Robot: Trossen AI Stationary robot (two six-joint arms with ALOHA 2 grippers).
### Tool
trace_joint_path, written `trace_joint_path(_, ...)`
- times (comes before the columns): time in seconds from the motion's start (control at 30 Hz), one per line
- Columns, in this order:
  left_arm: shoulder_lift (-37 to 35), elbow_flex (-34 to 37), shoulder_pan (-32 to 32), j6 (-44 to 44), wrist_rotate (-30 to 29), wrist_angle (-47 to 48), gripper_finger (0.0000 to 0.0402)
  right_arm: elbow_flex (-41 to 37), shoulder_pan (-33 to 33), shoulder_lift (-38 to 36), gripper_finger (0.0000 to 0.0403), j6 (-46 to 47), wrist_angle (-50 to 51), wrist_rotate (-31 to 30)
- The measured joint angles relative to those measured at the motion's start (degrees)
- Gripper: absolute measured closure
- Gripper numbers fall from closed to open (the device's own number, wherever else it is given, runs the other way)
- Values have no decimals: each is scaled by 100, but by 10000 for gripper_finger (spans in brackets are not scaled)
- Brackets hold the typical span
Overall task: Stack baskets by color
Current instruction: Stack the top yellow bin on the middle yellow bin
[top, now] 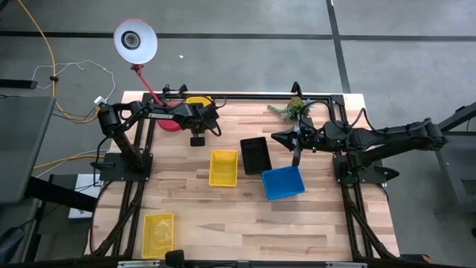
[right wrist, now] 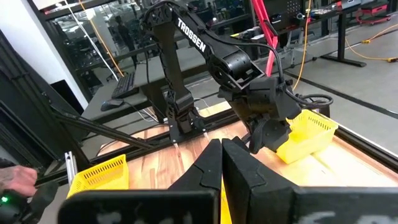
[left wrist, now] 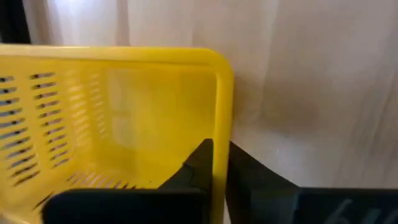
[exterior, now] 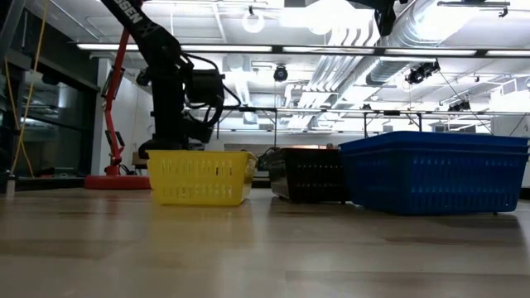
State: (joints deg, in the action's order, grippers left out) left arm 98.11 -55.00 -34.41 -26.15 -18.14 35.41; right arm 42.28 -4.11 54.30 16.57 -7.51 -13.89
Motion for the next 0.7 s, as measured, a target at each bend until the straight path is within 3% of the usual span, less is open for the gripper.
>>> trace_joint_path(0.4, -1138, 2, 161, 357, -95, -119, 401, 1, 0, 0, 402, -10, 1, 16)
trace_joint_path(0.7, -2087, 2, 828, 909, -98, -249, 401, 0, 0, 0, 402, -13, 1, 26)
